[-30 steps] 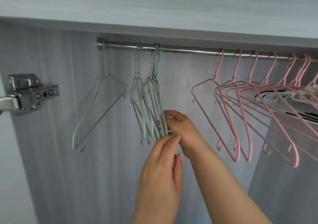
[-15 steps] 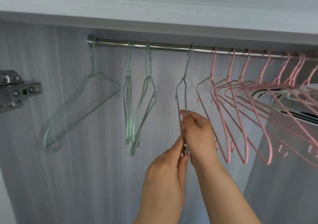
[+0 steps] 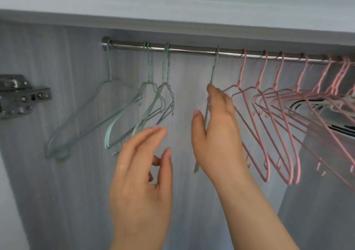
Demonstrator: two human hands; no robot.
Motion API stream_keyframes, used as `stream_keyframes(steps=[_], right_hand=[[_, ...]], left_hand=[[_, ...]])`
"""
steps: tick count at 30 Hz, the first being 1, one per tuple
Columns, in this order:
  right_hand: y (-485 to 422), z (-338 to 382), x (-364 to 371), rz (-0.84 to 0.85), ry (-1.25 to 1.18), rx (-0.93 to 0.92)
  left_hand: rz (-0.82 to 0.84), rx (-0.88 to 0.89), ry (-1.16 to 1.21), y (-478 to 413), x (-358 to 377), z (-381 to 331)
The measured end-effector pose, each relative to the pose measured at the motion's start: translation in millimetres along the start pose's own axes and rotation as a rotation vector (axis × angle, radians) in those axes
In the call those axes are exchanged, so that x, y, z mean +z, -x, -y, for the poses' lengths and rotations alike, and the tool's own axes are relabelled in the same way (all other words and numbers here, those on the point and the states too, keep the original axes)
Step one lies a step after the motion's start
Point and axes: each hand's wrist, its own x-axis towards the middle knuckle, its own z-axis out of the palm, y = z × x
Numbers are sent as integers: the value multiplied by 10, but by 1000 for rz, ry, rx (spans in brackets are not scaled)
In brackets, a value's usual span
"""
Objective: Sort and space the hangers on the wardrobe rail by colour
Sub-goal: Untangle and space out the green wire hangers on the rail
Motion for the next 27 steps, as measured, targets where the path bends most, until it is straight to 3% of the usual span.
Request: stream_keyframes(steps=[2, 5, 8, 12, 18, 27], right_hand=[[-123, 171, 153, 135, -146, 27], [-294, 283, 490, 403, -131, 188], [-281, 241, 739, 500, -150, 298], [-232, 60, 897, 390, -288, 364], [-349, 47, 915, 220, -578, 409], [-539, 16, 935, 109, -709, 391]], left_hand=[[-25, -72, -75, -208, -194, 54], [212, -204, -270, -381, -248, 168], [351, -267, -310, -343, -130, 273], [298, -282, -276, -243, -54, 406], [287, -168, -241, -408, 31, 420], [259, -81, -166, -663, 232, 478]])
